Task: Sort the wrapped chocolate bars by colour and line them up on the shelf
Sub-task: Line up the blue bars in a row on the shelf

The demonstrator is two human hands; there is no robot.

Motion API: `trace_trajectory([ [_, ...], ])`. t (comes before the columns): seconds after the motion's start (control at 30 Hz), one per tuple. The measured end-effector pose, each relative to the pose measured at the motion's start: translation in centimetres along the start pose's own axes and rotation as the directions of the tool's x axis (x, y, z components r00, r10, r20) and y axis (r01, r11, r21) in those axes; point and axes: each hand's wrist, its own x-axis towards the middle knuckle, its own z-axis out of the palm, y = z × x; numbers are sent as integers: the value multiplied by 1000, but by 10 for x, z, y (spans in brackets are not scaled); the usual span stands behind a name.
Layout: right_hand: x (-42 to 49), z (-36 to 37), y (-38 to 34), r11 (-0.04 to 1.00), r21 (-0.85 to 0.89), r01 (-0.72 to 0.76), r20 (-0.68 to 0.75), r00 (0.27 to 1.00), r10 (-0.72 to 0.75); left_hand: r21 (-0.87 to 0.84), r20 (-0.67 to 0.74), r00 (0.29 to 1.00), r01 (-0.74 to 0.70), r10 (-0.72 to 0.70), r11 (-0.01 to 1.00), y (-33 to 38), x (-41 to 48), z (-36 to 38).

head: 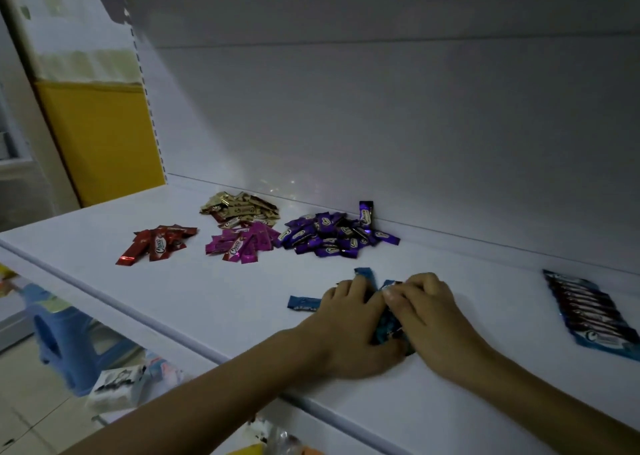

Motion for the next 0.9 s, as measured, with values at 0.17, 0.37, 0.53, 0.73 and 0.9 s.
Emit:
trace_trajectory([
  [0.17, 6, -36, 29, 928, 319, -193, -27, 977, 213, -171, -26, 990, -144, 142, 975, 34, 60, 18],
  [0.37, 12, -65, 54, 677, 680, -282, -29, 912, 409, -68, -138, 966, -230, 219, 971, 38, 103, 24],
  [0.53, 8, -64, 61, 722, 641, -260, -185, 861, 474, 77, -77, 984, 167, -162, 983, 31, 99, 36],
  [0.73, 21, -54, 53, 633, 740, -227, -92, 898, 430, -38, 54, 998, 24, -22, 999, 37, 102, 37],
  [0.9, 23, -54, 62, 599, 785, -157, -177, 870, 460, 105, -100, 992, -68, 78, 992, 41, 109, 36],
])
